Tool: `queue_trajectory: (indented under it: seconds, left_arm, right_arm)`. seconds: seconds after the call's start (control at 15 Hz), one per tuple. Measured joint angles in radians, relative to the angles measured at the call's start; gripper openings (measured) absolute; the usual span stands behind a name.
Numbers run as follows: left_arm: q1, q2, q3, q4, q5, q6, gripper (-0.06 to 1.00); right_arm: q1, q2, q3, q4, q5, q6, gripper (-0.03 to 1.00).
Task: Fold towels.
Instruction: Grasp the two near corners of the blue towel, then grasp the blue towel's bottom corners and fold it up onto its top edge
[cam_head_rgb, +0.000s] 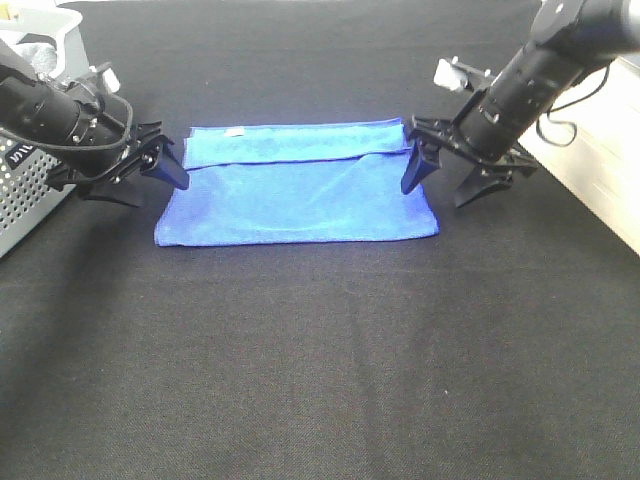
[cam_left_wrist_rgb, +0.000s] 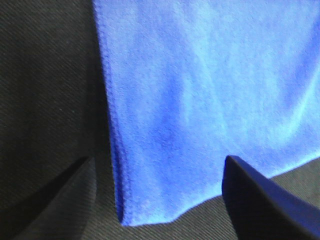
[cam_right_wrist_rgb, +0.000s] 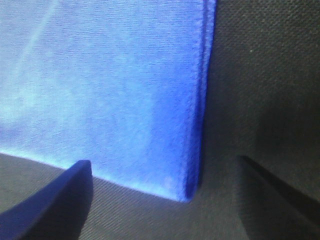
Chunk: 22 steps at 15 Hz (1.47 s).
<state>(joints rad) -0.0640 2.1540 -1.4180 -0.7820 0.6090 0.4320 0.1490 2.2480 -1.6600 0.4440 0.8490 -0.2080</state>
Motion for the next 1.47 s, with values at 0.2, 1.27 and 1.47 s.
queue_trajectory:
  seconds: [0.2,1.27,1.47]
  left_arm:
    - [-0.001,0.066,0.0,-0.039,0.001,-0.002,0.68]
    - [-0.078,0.022,-0.019,0.092,0.178,-0.099,0.03]
    - [-0.086,-0.077,0.171,0.121,0.174,-0.128,0.03]
  right_arm:
    - [0.0,0.04,0.0,0.023,-0.012,-0.025,0.7]
    - [-0.002,-0.016,0.084,0.06,0.059,0.013,0.0]
    - [0.0,-0.127,0.348,0.073,-0.001,-0.001,0.0]
